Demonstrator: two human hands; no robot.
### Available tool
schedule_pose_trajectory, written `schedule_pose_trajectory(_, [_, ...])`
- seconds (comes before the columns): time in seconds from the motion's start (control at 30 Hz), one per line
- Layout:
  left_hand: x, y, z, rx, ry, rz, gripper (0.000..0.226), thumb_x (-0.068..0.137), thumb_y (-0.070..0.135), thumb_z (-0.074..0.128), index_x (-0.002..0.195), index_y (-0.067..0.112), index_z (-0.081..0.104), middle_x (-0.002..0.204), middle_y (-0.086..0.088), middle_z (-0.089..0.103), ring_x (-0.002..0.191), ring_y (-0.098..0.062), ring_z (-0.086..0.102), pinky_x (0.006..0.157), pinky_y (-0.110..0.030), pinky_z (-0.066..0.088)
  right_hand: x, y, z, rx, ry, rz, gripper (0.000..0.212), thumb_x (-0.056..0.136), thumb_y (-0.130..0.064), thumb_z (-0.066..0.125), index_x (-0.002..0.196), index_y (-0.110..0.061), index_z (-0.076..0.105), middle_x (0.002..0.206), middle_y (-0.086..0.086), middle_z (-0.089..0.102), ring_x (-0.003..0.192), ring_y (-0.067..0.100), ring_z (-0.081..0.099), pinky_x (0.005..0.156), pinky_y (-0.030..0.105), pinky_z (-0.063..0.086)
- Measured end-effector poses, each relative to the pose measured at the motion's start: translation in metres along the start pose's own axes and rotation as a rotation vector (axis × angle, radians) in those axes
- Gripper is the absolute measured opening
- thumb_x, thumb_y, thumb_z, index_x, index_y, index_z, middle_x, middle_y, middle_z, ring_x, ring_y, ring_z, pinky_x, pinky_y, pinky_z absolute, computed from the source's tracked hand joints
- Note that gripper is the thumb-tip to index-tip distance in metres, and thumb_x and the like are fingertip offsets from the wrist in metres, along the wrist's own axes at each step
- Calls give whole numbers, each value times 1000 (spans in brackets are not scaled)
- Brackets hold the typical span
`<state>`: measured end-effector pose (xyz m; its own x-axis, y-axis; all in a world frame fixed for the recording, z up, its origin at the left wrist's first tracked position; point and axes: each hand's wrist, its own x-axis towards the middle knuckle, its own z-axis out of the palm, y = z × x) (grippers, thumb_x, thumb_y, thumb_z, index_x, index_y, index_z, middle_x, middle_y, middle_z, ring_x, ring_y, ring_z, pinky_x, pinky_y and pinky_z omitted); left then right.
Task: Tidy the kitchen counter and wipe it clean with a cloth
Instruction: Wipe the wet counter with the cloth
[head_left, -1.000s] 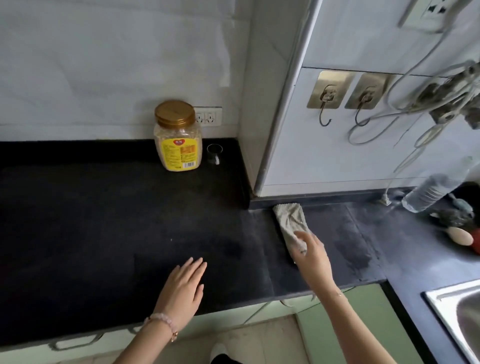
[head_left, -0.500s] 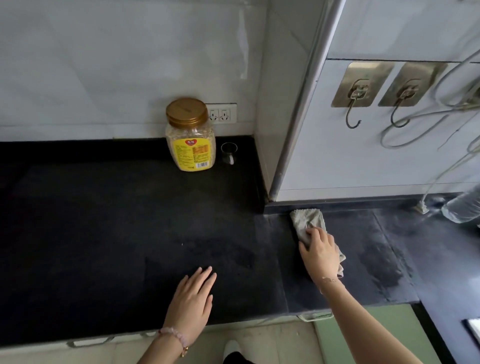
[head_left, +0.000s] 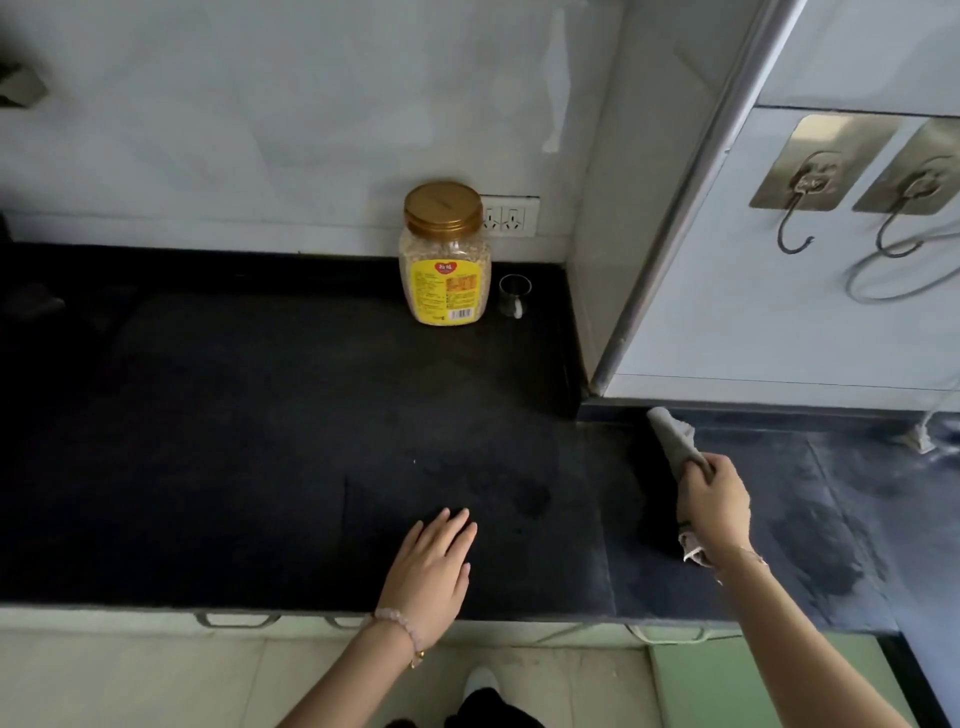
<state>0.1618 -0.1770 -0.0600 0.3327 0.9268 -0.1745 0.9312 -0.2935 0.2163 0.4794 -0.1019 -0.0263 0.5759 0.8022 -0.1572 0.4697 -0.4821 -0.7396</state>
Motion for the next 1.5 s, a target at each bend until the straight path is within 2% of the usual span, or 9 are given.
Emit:
schedule_pose_trajectory(0.2, [4,-7,-3,-70,89,19,36,85,25,50,120,21,58,130,5,57,122,-16,53,102,-36,40,-23,-2,-4,94,-10,-19,21,89,-19,46,105,-14,59,97,9,64,88,26,57,75,33,40])
schedule_pose_trajectory(0.3, [2,-22,-12,-94,174,22,34,81,21,62,115,20,62,121,4,64,114,-15,59,96,-34,47,-43,-1,-1,89,-8,-15,20,90,-18,47,104,-16,60,94,8,64,89,26,57,75,33,40])
schedule_pose_trajectory(0.47, [1,-77,-23,-154,241,-49,32,85,14,57,117,12,60,123,-3,62,117,-20,56,99,-36,46,-85,4,13,-10,-4,-22,21,90,-19,49,107,-19,61,94,4,66,86,24,57,73,34,42])
schedule_pose_trajectory(0.6, [2,-131,-34,-161,235,-89,34,87,14,54,121,8,57,128,-8,58,122,-23,52,101,-38,43,-118,9,38,-187,65,-14,22,90,-21,47,105,-28,61,90,-2,63,89,27,58,83,41,45])
schedule_pose_trajectory(0.77, [-1,-193,-46,-156,195,-58,39,86,13,57,124,6,55,131,-11,56,126,-29,48,103,-42,40,-147,-5,67,-165,164,63,23,89,-23,46,105,-26,63,93,6,69,87,31,60,74,39,47])
schedule_pose_trajectory(1.07, [-5,-254,-47,-121,110,64,44,87,17,57,129,7,50,138,-10,49,132,-28,41,106,-47,37,-189,-29,109,-229,283,77,16,90,-18,47,90,-15,63,83,8,64,79,30,54,63,34,37])
schedule_pose_trajectory(1.23, [-5,-267,-41,-71,98,132,43,89,22,50,130,8,49,140,-8,48,131,-28,42,106,-46,36,-187,-29,124,-281,327,72,29,93,-17,47,118,-13,61,126,5,60,118,27,50,94,36,39])
schedule_pose_trajectory(1.37, [-6,-272,-41,-28,71,169,56,86,35,25,129,9,49,139,-6,49,129,-26,44,104,-44,37,-184,-31,132,-324,334,26,30,92,-15,49,119,-10,61,130,7,59,126,24,48,105,35,36])
schedule_pose_trajectory(1.5, [-4,-270,-41,-38,57,155,56,86,36,26,129,9,50,139,-7,49,129,-27,44,104,-46,37,-192,-43,141,-317,267,61,34,96,-24,44,125,-14,58,141,2,51,135,20,39,108,34,33])
